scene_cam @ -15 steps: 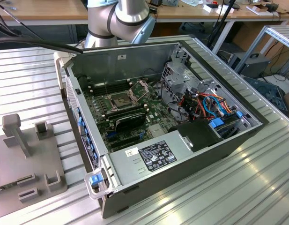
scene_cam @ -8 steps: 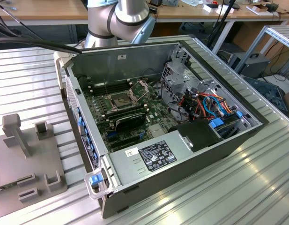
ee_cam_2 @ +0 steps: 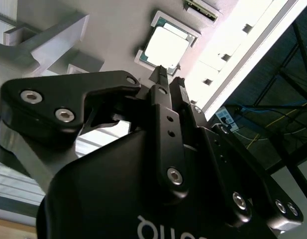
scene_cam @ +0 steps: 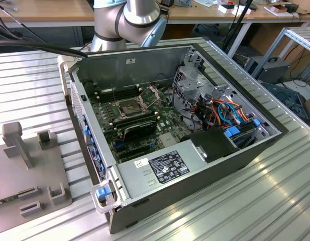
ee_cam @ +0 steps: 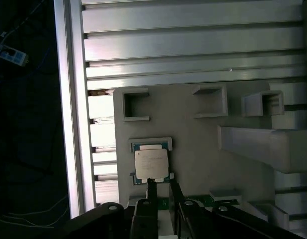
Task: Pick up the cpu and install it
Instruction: 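Pick up the cpu and move it towards the insertion slot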
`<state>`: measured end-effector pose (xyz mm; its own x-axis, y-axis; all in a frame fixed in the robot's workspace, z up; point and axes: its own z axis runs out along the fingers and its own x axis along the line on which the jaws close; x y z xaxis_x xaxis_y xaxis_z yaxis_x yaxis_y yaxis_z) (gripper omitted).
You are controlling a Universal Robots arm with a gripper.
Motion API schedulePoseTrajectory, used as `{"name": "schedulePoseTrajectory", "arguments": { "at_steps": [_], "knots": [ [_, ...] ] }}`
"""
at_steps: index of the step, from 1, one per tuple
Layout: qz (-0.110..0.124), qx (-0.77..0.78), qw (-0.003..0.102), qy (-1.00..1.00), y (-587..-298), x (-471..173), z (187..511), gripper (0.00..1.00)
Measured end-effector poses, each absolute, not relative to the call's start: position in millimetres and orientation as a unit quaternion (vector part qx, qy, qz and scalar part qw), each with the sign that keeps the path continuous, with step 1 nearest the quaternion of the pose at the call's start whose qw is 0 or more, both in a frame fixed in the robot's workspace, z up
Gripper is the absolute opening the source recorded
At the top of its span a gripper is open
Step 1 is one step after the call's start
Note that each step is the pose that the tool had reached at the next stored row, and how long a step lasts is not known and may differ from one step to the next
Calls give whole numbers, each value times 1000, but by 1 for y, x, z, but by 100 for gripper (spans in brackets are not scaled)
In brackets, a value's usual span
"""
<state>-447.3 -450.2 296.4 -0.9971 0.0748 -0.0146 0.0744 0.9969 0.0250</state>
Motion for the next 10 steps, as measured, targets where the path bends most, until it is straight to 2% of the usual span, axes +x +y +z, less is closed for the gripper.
{"name": "schedulePoseTrajectory", "arguments": {
  "at_steps": [4,5,6,10],
  "knots": [
    [12,37,8,999,-450,-447,296,48],
    [12,37,8,999,-450,-448,296,48],
    [12,37,8,999,-450,-448,296,54],
    [12,37,8,999,-450,-448,296,54]
  ]
}}
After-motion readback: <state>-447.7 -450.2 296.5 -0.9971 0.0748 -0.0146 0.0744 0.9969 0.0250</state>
